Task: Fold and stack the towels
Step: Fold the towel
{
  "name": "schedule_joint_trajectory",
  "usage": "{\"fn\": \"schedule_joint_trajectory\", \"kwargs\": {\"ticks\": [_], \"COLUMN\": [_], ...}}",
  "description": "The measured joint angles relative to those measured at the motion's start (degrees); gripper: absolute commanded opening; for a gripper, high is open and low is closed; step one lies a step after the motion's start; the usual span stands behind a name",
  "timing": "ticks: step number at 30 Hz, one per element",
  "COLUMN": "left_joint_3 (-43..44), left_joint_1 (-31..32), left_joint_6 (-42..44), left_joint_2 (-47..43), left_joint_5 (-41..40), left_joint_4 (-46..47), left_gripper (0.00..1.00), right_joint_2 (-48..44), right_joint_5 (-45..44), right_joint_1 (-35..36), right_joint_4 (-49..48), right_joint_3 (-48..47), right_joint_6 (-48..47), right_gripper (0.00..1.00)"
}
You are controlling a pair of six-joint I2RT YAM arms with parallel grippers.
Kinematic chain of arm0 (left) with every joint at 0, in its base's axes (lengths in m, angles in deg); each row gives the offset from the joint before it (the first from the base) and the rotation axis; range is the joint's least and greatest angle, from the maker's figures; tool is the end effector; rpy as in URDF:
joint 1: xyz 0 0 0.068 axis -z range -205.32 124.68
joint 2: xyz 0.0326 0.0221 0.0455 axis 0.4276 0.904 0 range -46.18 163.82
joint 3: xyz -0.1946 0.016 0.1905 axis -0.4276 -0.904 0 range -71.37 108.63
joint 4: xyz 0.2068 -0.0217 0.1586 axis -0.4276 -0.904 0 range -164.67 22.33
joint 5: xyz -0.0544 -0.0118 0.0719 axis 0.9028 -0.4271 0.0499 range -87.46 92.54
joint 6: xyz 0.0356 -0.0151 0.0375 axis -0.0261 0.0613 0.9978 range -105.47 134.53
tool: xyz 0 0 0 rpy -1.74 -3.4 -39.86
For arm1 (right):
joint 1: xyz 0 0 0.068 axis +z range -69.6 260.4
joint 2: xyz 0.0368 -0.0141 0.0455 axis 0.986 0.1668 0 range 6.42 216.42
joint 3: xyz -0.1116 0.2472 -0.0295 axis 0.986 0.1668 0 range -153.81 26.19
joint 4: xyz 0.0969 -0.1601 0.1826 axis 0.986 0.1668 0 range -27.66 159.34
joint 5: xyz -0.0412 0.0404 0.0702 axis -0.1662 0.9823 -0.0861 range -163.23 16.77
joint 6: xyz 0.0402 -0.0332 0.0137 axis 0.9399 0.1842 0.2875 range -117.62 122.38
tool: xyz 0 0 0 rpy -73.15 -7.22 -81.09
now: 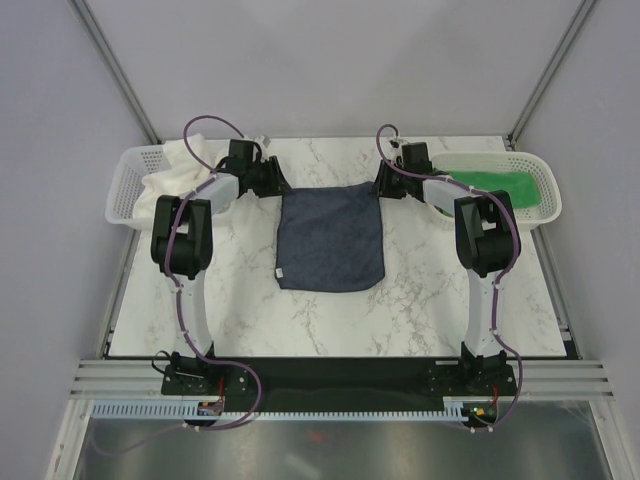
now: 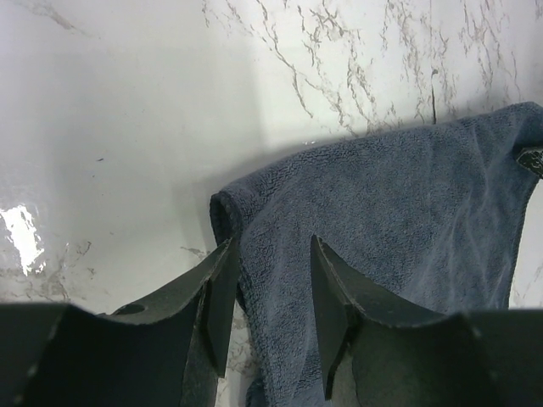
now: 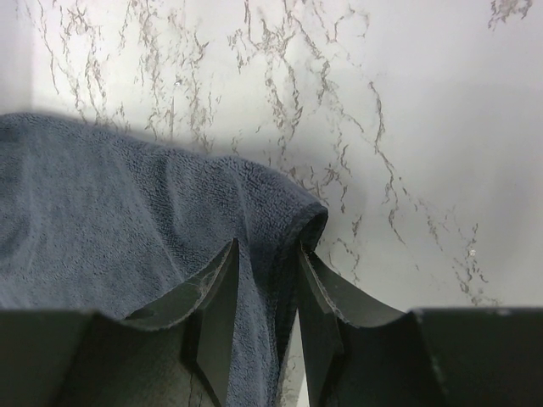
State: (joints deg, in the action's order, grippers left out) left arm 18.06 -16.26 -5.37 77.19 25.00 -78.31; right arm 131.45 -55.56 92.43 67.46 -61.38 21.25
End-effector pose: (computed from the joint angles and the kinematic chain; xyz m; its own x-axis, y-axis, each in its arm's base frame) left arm 0.4701 -0.0886 0.1719 -0.7928 -0.1922 -0.5784 0.1535 0.8554 -0.4946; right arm 0.4691 0.1111 0.1553 -0.7612 0.1528 -0.6302 -0.1806 0.8834 0.4324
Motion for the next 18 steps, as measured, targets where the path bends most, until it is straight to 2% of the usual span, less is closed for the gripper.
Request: {"fn": "schedule_joint_trajectory", "kwargs": {"ticks": [14,16,18], "left_joint_3": [0.0,0.0,0.0], "left_joint_1": [0.0,0.0,0.0], "left_joint_6": [0.0,0.0,0.0], "left_joint_2": [2.6,2.7,2.7], "left_joint_5": [-1.2,-1.1,-0.9], "left_joint_4": [-0.2,-0.2,-0.2], "left_gripper": [0.45,0.37,0.34], "right_joint_2": [0.0,0.0,0.0], "right_joint_5": [0.1,0.1,0.1], "right_joint_1": [0.0,0.0,0.0], "right_joint_4": [0.0,0.0,0.0], "right_joint_3": [0.0,0.0,0.0], "right_joint_6": [0.0,0.0,0.0], "right_gripper": [0.40,0.40,0.38]}}
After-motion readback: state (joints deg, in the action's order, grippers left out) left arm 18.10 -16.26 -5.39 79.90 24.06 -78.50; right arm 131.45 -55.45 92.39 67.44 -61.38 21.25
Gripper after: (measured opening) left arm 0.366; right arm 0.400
